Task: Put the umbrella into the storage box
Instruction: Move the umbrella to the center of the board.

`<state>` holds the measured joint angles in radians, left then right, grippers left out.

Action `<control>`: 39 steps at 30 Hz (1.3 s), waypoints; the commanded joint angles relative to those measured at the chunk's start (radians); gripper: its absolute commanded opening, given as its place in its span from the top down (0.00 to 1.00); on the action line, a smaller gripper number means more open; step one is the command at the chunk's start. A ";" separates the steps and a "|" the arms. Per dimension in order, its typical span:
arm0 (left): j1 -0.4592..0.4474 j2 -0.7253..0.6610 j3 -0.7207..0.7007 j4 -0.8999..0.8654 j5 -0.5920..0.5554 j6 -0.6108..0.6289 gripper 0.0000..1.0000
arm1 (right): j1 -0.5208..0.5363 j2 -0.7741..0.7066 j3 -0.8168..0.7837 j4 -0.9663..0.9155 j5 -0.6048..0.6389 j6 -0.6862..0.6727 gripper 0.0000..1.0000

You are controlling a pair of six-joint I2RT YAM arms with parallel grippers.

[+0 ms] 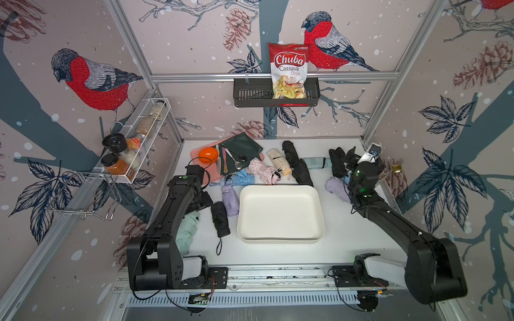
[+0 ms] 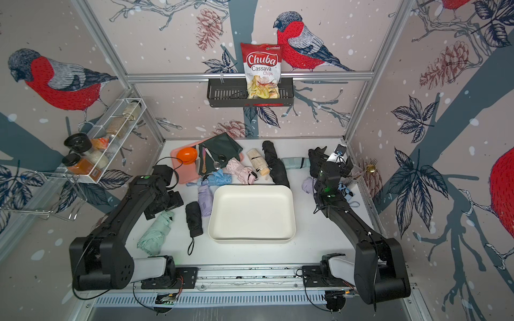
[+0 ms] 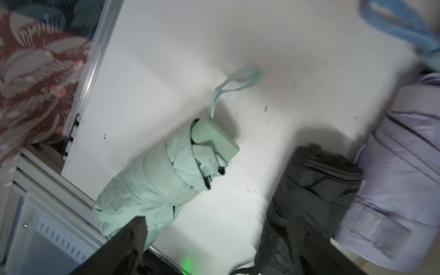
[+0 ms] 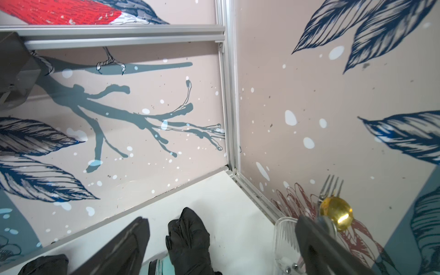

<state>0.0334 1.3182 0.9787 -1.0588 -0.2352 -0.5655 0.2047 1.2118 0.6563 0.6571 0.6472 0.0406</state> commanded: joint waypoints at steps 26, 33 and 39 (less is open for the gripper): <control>0.153 0.125 -0.118 0.109 0.038 -0.023 0.04 | 0.097 -0.119 -0.049 0.037 0.133 -0.189 0.00; 0.171 0.148 -0.153 0.201 0.106 -0.032 0.07 | 0.113 -0.100 -0.043 0.061 0.144 -0.240 0.00; 0.173 0.209 -0.139 0.313 0.173 -0.041 0.25 | 0.124 -0.083 -0.030 0.075 0.162 -0.270 0.00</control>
<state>0.2031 1.4994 0.8406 -0.9142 -0.2214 -0.5869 0.3241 1.1252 0.6147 0.6827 0.7815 -0.1970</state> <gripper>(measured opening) 0.763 0.998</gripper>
